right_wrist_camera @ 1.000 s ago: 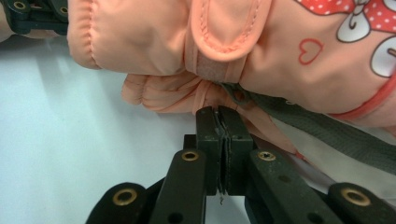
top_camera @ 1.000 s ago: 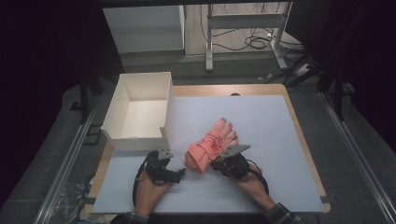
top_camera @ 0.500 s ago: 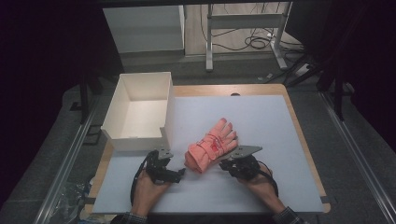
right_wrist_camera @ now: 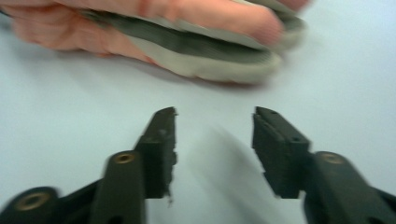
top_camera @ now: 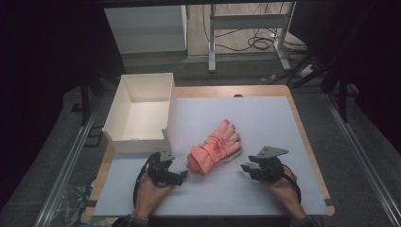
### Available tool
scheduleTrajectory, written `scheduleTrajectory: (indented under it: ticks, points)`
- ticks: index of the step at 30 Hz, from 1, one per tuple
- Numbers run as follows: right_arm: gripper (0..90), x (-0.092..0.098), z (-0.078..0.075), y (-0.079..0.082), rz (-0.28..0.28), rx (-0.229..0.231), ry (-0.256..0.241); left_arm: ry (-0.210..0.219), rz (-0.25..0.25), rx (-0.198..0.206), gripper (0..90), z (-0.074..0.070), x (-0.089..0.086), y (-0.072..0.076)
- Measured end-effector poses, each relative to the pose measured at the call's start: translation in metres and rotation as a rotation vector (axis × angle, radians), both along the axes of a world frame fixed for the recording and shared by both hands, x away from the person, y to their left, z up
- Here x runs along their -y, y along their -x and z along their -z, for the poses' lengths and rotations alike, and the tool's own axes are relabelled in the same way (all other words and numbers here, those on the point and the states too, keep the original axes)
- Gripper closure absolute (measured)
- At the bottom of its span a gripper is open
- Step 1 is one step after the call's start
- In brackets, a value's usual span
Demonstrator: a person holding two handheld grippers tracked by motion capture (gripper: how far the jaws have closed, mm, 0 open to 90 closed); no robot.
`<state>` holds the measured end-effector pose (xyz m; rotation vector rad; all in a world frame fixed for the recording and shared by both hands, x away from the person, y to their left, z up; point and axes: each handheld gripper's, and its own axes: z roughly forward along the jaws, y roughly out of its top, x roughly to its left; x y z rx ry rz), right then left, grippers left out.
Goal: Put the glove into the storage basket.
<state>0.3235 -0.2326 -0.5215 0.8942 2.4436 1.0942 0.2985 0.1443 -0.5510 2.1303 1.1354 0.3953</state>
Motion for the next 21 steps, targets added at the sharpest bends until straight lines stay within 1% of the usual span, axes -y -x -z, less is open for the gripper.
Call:
scheduleTrajectory:
  ticks: [1, 2, 3, 6, 8, 10, 12, 15, 16, 17, 21]
  points:
    - [42.1, 0.004, 0.0, -0.001, 0.015, 0.003, 0.001, 0.0, 0.0, 0.0, 0.7, 0.0, 0.0, 0.0]
    - [42.1, 0.004, 0.0, -0.001, 0.015, 0.003, 0.001, 0.0, 0.0, 0.0, 0.7, 0.0, 0.0, 0.0]
    - [35.1, 0.012, 0.001, -0.002, 0.037, 0.008, 0.006, 0.001, 0.001, 0.0, 0.8, 0.0, 0.0, 0.0]
    - [27.0, 0.02, 0.002, -0.004, 0.056, 0.015, 0.023, 0.0, 0.005, 0.002, 1.0, 0.0, 0.0, 0.0]
    - [23.1, 0.026, 0.004, -0.005, 0.073, 0.022, 0.039, 0.0, 0.021, 0.003, 1.5, -0.001, -0.001, 0.0]
    - [20.0, 0.032, 0.006, -0.007, 0.091, 0.019, 0.046, 0.003, 0.034, -0.004, 1.6, -0.003, -0.001, 0.0]
    - [16.4, 0.036, 0.007, -0.008, 0.107, 0.02, 0.055, 0.009, 0.037, -0.004, 1.6, -0.005, -0.001, 0.0]
    - [13.1, 0.038, 0.007, -0.011, 0.114, -0.002, 0.044, 0.025, 0.054, 0.001, 1.5, -0.013, -0.001, 0.002]
    - [11.4, 0.038, 0.008, -0.012, 0.114, -0.012, 0.052, 0.025, 0.065, -0.004, 1.4, -0.015, -0.001, 0.002]
    - [10.0, 0.036, 0.009, -0.013, 0.116, -0.028, 0.071, 0.026, 0.071, -0.006, 1.2, -0.017, 0.0, 0.003]
    - [9.8, 0.037, 0.009, -0.014, 0.118, -0.032, 0.065, 0.011, 0.091, -0.011, 0.8, -0.022, 0.002, 0.006]
